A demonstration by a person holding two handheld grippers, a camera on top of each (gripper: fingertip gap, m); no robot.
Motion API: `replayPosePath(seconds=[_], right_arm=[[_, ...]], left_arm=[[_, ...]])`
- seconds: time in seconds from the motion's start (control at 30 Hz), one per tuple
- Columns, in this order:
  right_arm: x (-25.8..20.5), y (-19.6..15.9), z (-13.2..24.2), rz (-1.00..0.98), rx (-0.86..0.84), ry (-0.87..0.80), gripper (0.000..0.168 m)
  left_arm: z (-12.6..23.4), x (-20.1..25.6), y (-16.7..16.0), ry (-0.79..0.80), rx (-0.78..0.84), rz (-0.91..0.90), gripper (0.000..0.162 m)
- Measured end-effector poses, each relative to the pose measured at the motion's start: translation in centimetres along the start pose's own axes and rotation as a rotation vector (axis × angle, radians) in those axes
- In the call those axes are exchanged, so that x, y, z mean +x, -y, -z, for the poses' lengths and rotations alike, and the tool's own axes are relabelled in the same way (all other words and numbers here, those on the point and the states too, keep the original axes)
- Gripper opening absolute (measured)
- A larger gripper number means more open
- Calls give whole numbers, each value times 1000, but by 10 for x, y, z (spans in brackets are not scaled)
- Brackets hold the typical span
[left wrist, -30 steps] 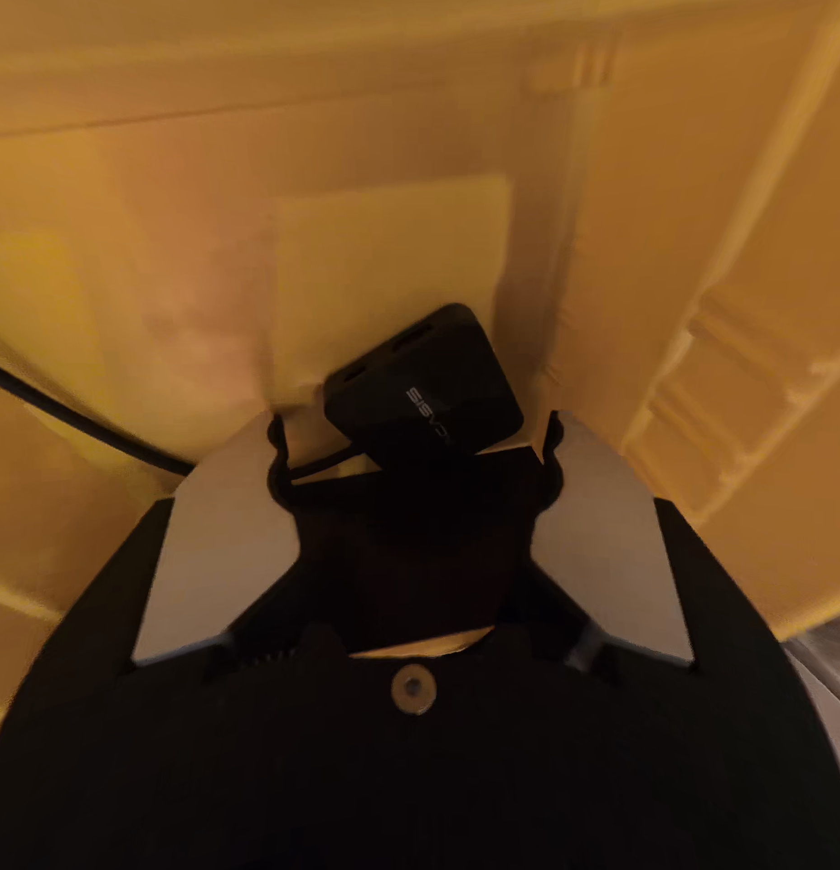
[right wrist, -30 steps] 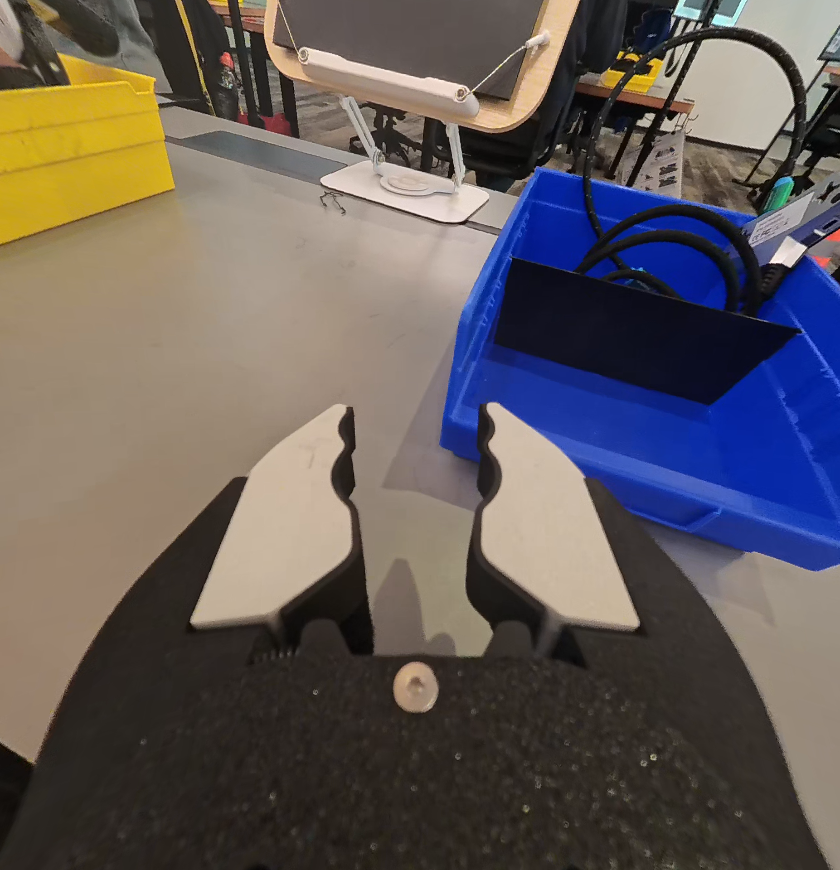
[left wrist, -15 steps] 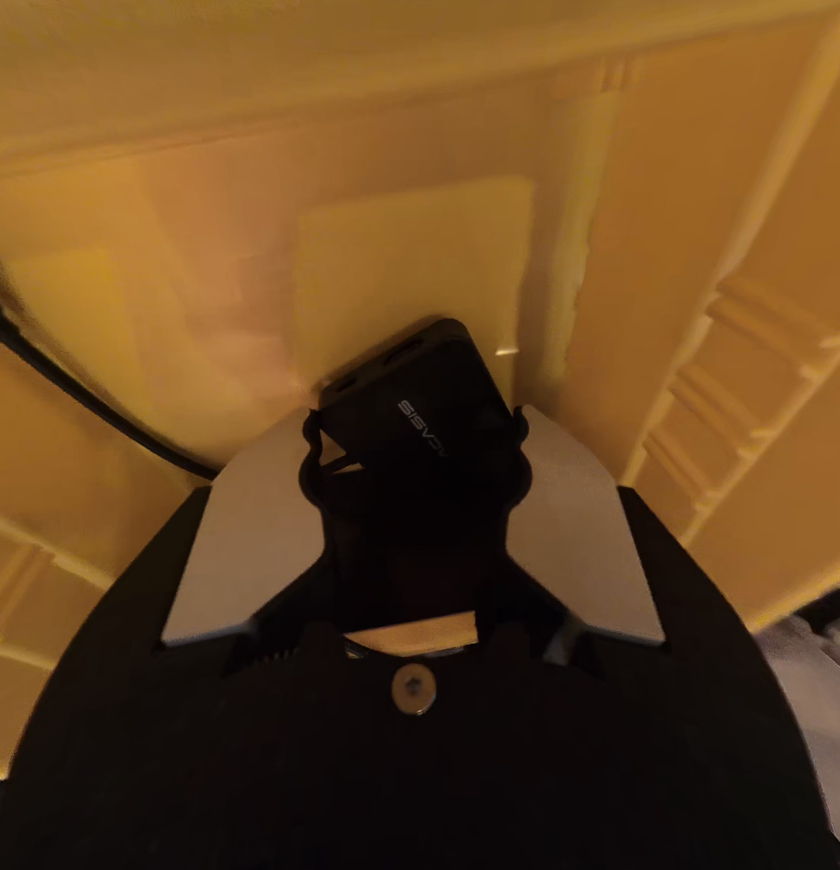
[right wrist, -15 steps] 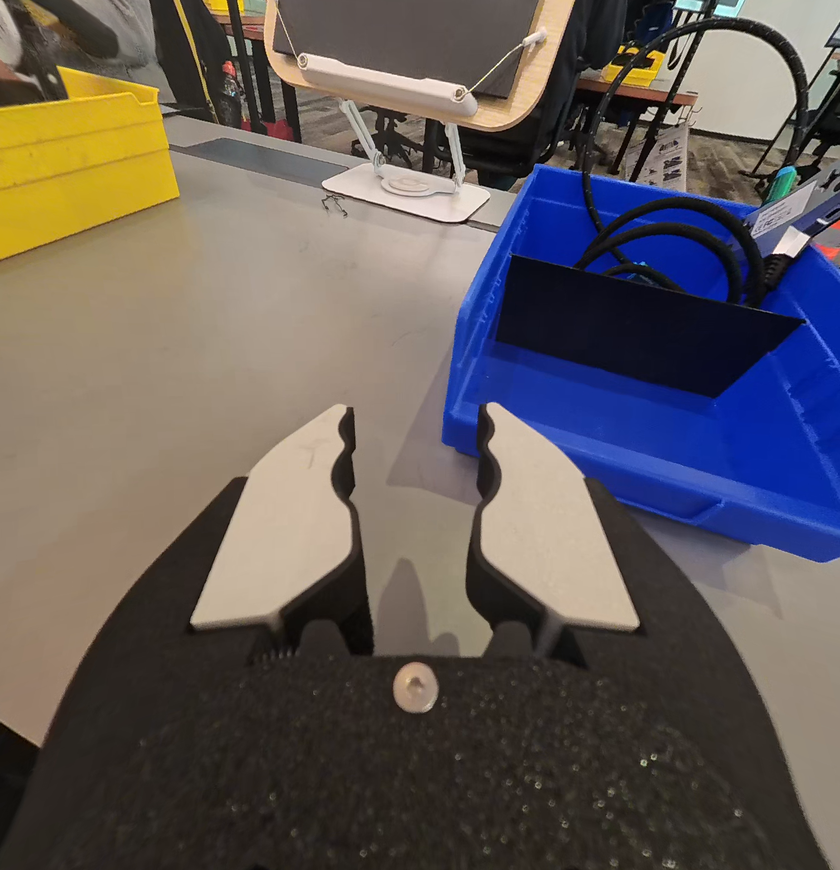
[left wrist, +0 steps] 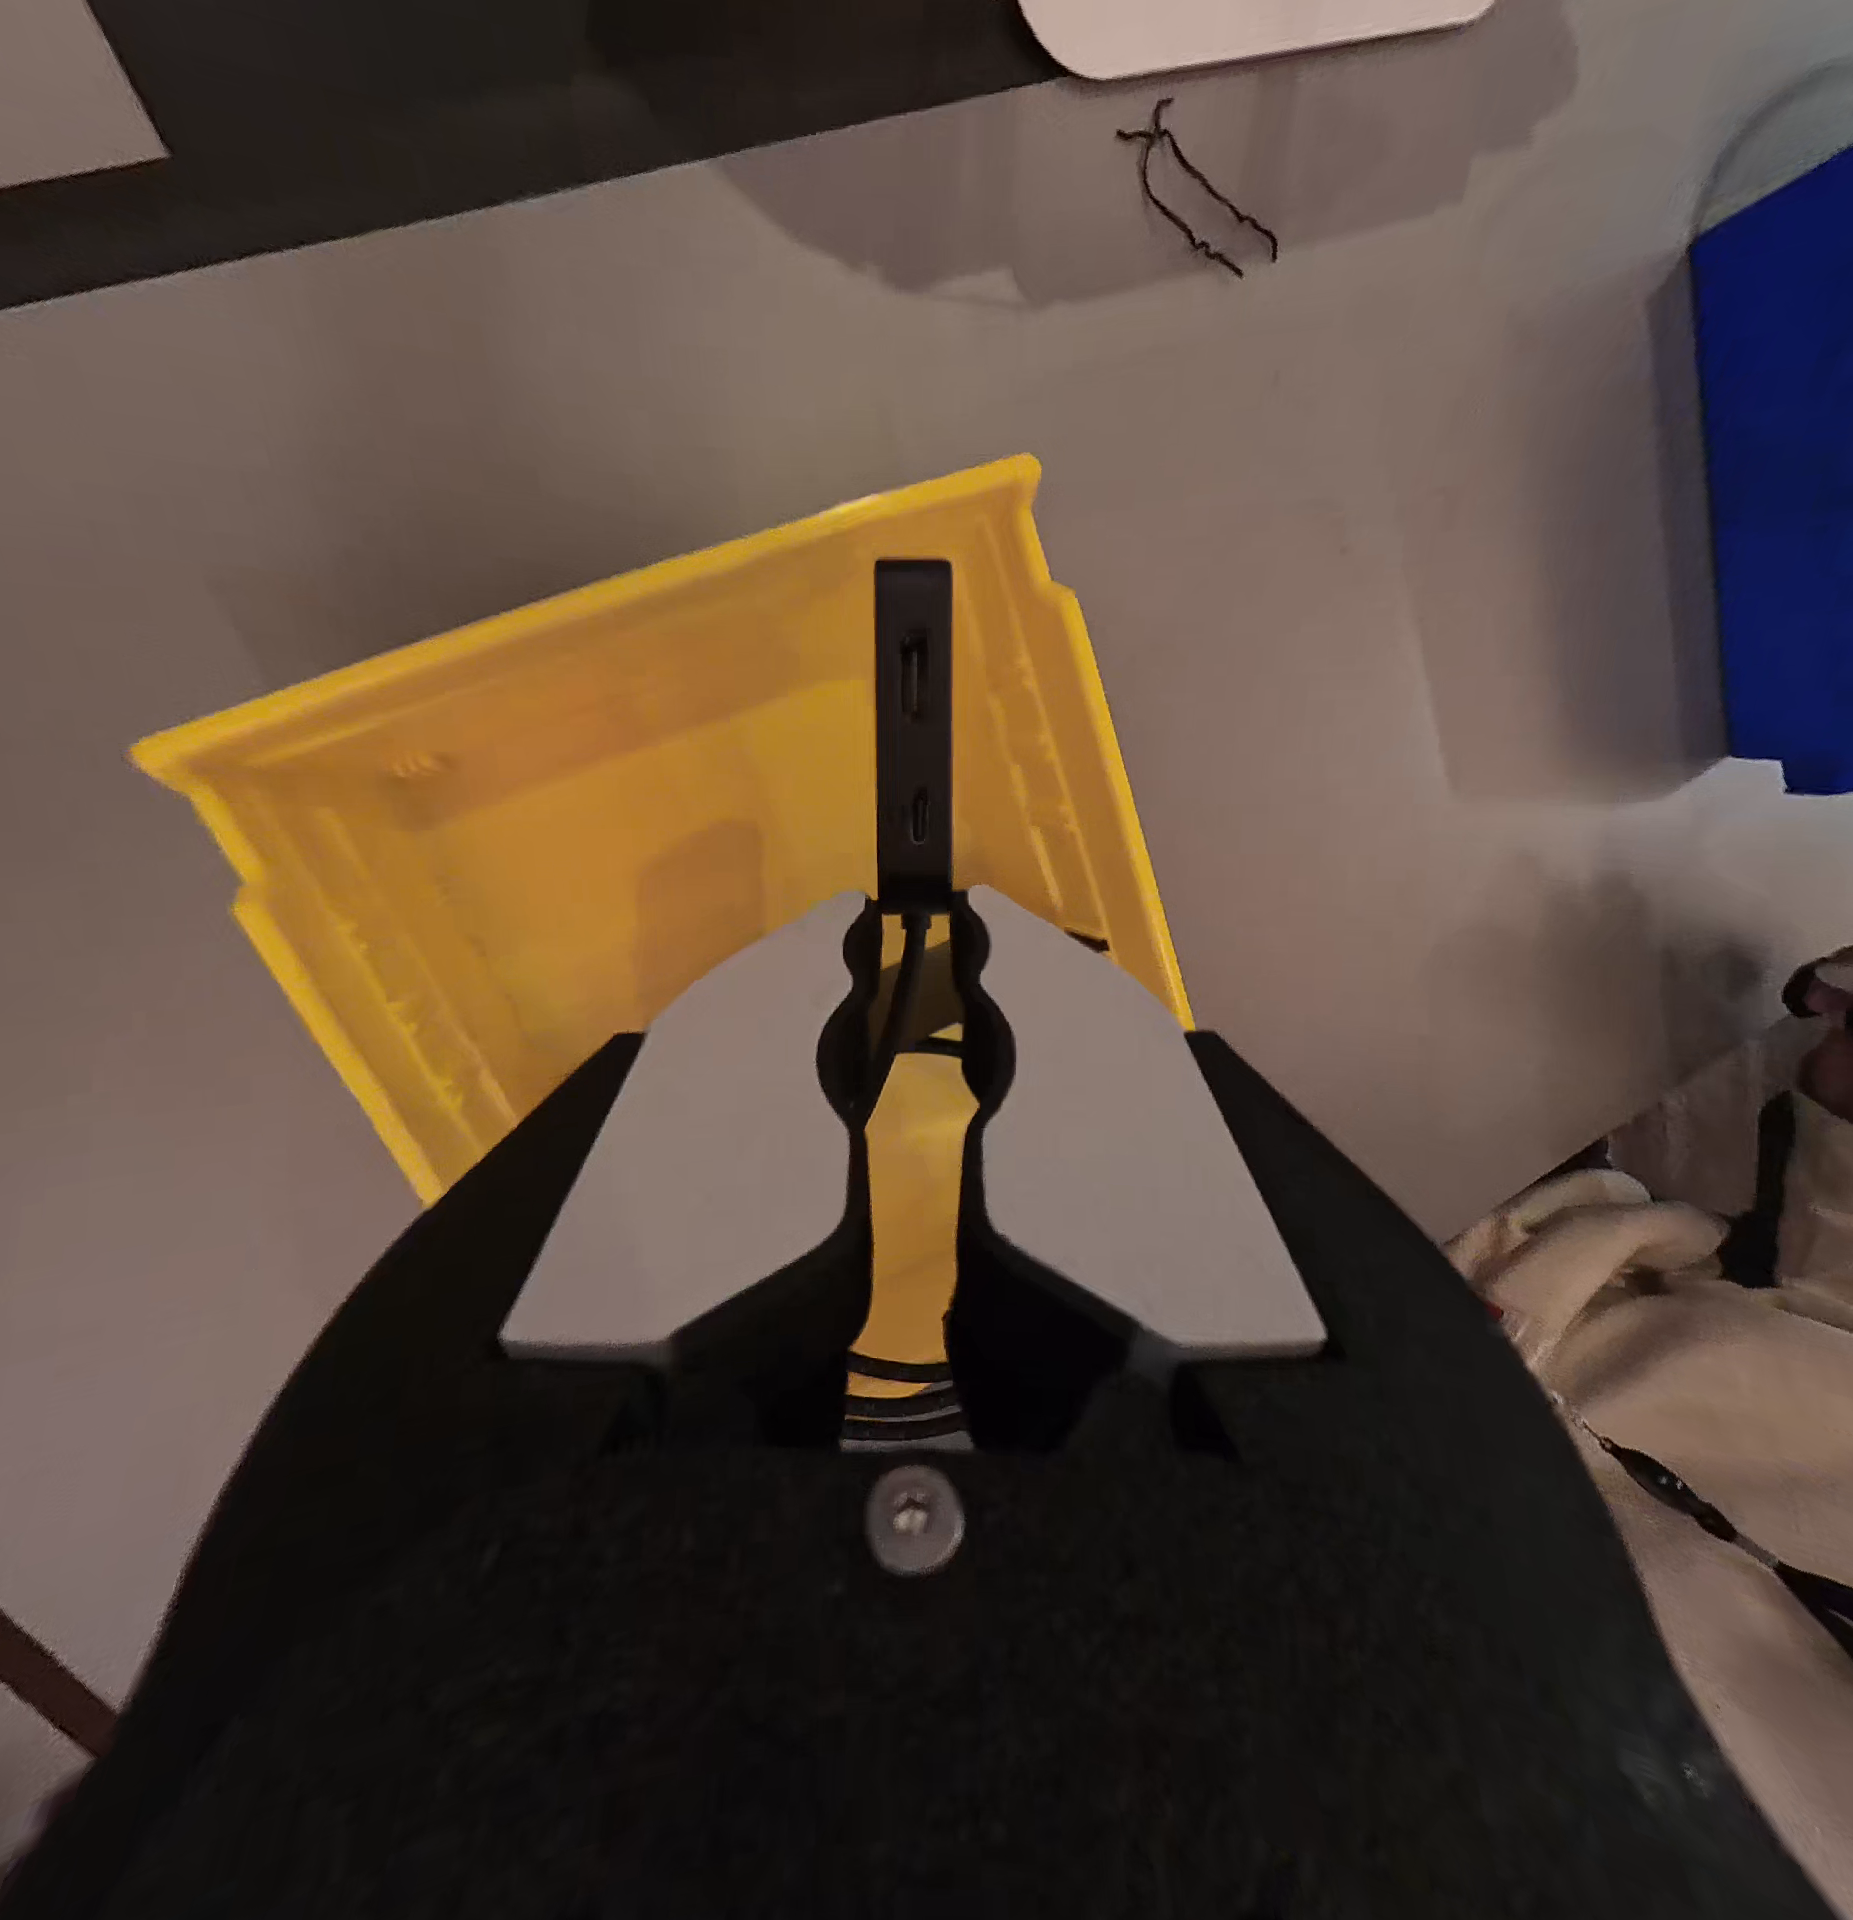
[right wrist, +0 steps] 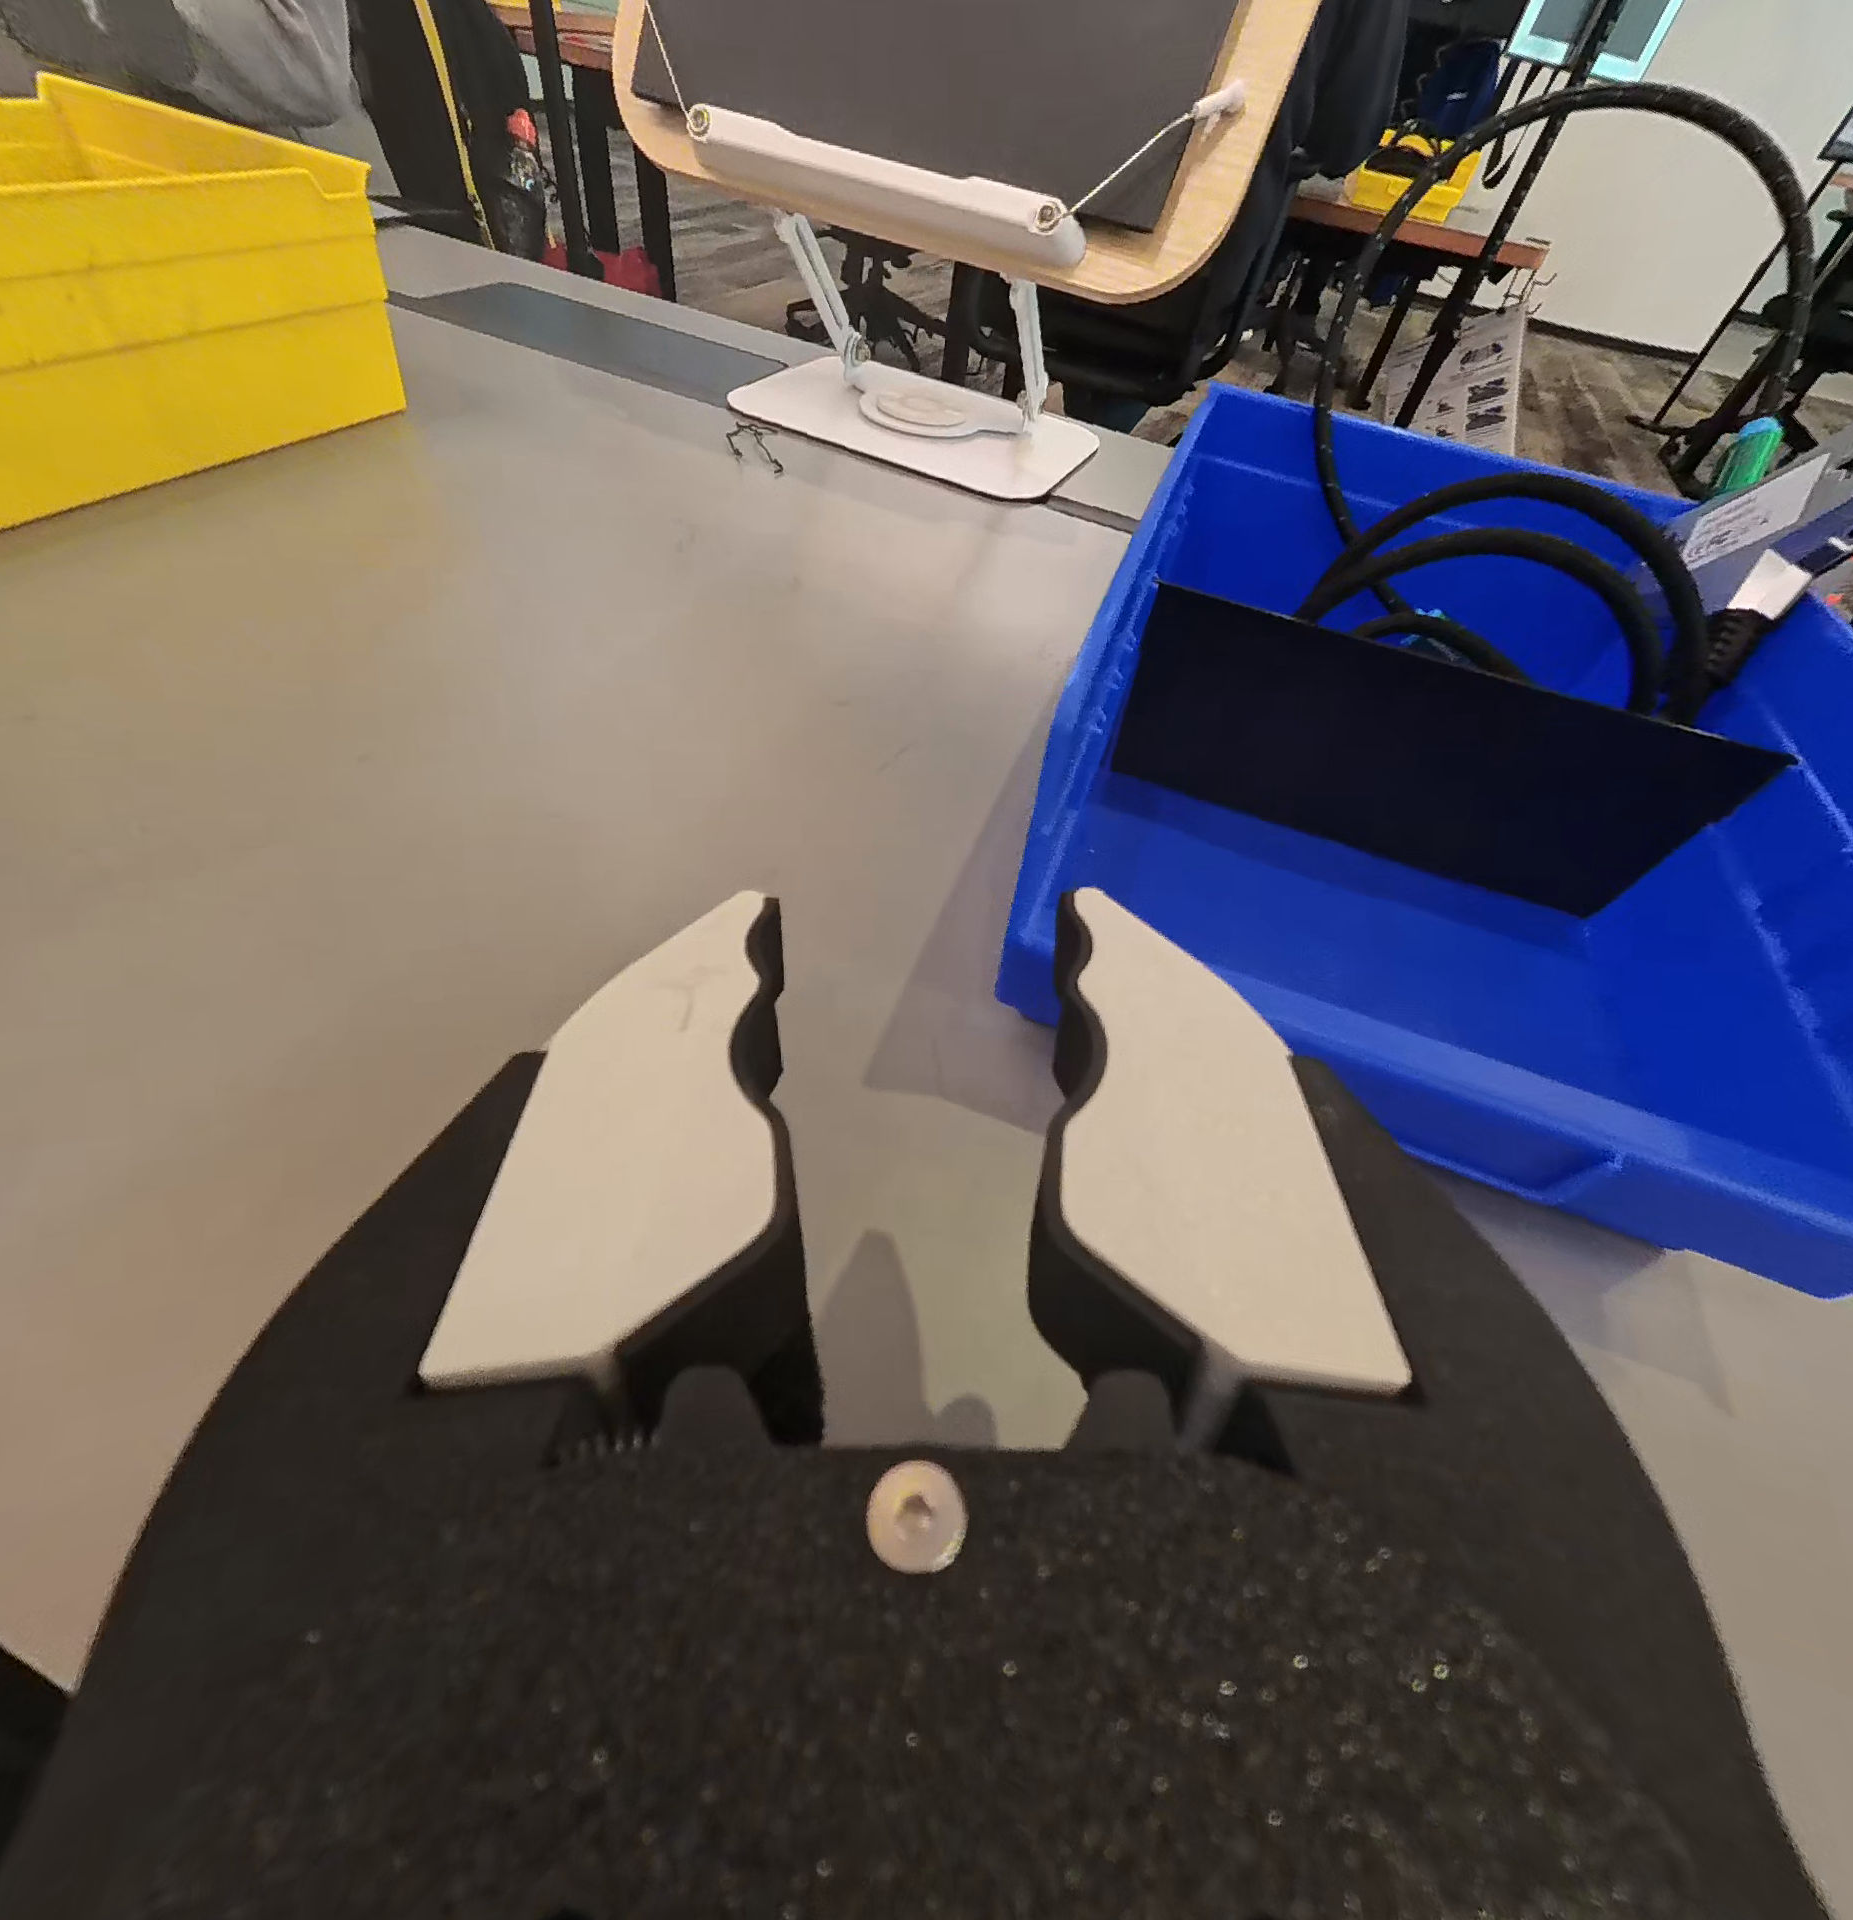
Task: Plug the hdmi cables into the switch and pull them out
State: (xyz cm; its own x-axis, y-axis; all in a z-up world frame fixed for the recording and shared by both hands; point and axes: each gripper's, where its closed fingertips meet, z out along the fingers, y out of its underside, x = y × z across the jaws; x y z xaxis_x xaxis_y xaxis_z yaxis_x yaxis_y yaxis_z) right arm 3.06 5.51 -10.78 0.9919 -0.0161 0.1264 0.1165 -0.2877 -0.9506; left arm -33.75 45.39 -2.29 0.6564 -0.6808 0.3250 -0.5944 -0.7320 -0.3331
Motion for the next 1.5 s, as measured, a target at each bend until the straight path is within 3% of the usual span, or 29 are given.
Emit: replayPosePath(seconds=[0.2,0.43,0.53,0.7,0.8,0.87,0.93,0.97,1.0,1.03,1.07,1.17,1.23,1.3,1.4,1.5], right_arm=[[-2,1,0,-1,4,1,49],[-12,7,-7,-4,18,41,49],[-46,37,-19,44,93,195,50],[-133,100,-29,88,147,705,55],[-145,138,-40,60,206,752,56],[-150,146,-49,-30,176,784,56],[-153,141,-57,-138,127,802,52],[-154,138,-57,-189,120,823,44],[-154,136,-54,-229,112,846,23],[-149,133,-56,-275,109,824,19],[-145,129,-59,-303,105,799,14],[-129,111,-67,-189,118,652,14],[-126,109,-64,-61,195,599,14],[-132,110,-55,23,275,633,14],[-141,108,-47,-12,286,749,14],[-144,109,-40,-112,284,887,14]], left_arm=[[-6,60,-2,-275,38,-71,11],[8,179,-8,-584,74,-296,11],[2,231,-27,-761,16,-417,11],[-18,292,-59,-1035,-105,-582,11],[-34,312,-68,-1135,-128,-620,11],[-42,321,-70,-1193,-126,-624,11],[-50,328,-72,-1215,-122,-632,11],[-55,329,-74,-1207,-120,-639,11],[-60,330,-74,-1190,-114,-641,11],[-63,331,-74,-1179,-101,-638,11],[-63,333,-72,-1176,-76,-627,0],[-47,336,-62,-1175,76,-603,5],[-45,332,-67,-1083,149,-626,12],[-54,327,-82,-971,160,-661,26],[-64,323,-108,-852,184,-703,43],[-57,314,-118,-783,313,-700,47]])
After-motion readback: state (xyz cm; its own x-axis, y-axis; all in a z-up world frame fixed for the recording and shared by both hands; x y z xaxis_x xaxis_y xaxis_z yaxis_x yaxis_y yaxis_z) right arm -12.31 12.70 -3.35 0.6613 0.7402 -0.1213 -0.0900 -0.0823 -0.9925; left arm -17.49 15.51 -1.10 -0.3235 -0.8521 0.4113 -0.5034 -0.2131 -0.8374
